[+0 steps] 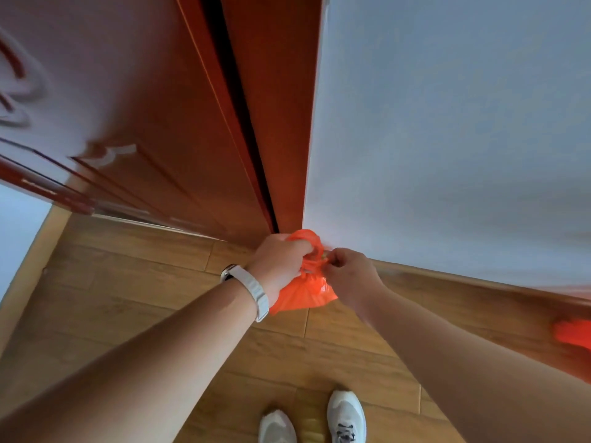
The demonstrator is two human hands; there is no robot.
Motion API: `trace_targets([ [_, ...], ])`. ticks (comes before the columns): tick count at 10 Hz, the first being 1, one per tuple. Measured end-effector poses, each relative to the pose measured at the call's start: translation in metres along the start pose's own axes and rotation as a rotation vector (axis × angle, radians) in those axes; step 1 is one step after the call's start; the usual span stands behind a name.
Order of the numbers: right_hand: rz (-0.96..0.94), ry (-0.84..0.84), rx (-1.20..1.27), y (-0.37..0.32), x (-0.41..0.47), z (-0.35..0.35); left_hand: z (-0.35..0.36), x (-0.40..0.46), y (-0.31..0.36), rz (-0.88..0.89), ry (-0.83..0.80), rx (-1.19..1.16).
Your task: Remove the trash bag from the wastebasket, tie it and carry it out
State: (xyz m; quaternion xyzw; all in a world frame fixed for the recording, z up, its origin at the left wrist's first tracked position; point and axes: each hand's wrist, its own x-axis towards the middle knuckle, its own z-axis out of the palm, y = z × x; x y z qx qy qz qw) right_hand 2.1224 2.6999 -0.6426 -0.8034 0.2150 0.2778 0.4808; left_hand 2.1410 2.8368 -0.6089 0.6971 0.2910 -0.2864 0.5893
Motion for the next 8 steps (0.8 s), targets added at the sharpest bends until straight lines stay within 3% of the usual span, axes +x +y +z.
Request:
trace_targets([
  [4,0.021,0.016,-0.068,0.055,0.062,0.029,0.007,0.07,-0.075,-0.058,0.081,-0.171],
  [8,0.059,0.043,-0.001,0.074,0.058,0.03,-0.019,0.067,-0.094,-0.044,0.102,-0.093],
])
